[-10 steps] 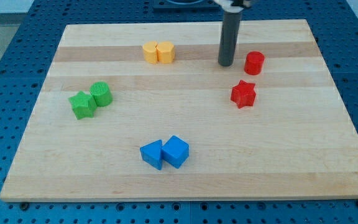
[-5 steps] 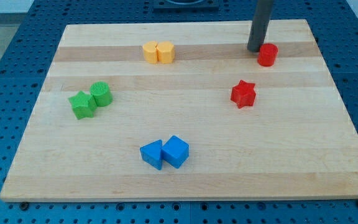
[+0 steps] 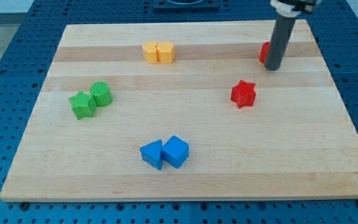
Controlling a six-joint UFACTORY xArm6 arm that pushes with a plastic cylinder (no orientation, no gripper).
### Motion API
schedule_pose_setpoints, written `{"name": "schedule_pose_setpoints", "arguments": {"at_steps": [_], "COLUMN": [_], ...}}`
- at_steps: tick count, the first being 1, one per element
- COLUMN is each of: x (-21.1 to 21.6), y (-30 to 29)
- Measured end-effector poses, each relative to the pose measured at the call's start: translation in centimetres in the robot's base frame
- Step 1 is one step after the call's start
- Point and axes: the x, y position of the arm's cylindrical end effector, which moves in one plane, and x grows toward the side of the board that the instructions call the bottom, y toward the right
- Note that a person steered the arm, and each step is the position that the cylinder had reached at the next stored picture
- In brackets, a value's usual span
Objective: Move the red circle to the top right of the board
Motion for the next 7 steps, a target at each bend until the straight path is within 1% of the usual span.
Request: {"name": "schedule_pose_setpoints", "arguments": {"at_steps": [1,3,5,7], "x": [-3.2,-2.8,-6.1,-6.3], "y": [0.0,-1.1,0.4,0.7]}}
